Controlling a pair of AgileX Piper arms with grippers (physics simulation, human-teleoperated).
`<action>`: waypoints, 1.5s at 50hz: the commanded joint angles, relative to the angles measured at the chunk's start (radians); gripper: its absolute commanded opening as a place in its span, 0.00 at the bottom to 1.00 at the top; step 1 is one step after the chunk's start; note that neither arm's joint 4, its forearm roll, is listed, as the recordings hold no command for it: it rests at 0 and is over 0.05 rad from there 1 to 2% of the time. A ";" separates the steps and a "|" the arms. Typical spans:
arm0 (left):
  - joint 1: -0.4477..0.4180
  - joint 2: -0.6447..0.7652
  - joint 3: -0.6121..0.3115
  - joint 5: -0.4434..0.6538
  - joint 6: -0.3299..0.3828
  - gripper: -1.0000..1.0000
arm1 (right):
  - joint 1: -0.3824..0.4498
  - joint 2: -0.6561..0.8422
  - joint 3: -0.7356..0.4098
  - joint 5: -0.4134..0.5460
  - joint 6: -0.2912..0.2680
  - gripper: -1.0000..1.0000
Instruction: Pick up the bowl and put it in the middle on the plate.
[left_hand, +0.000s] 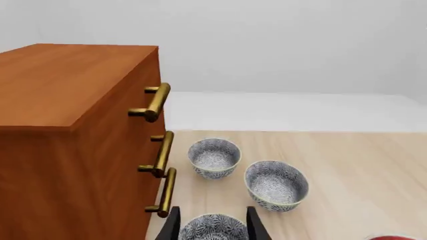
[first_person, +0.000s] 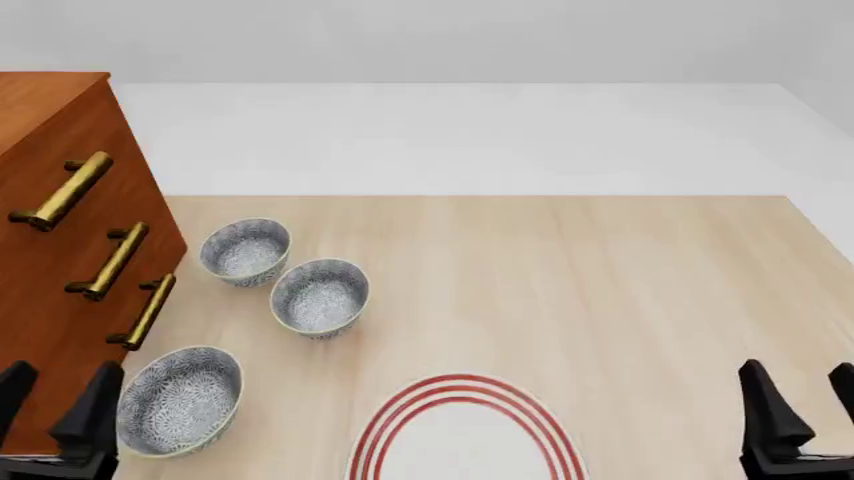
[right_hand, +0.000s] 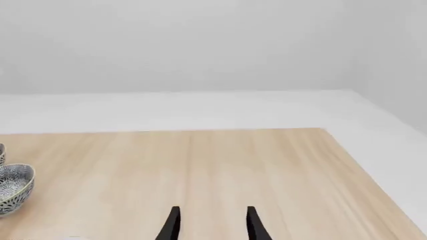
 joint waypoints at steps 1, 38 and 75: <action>-0.001 -0.054 0.037 -0.044 0.030 1.00 | 0.040 -0.039 0.054 -0.063 -0.020 1.00; -0.256 0.181 -0.351 0.156 0.055 1.00 | 0.074 -0.057 0.046 -0.077 -0.044 1.00; -0.432 0.881 -0.533 0.012 0.036 1.00 | 0.055 -0.057 0.037 -0.080 -0.010 1.00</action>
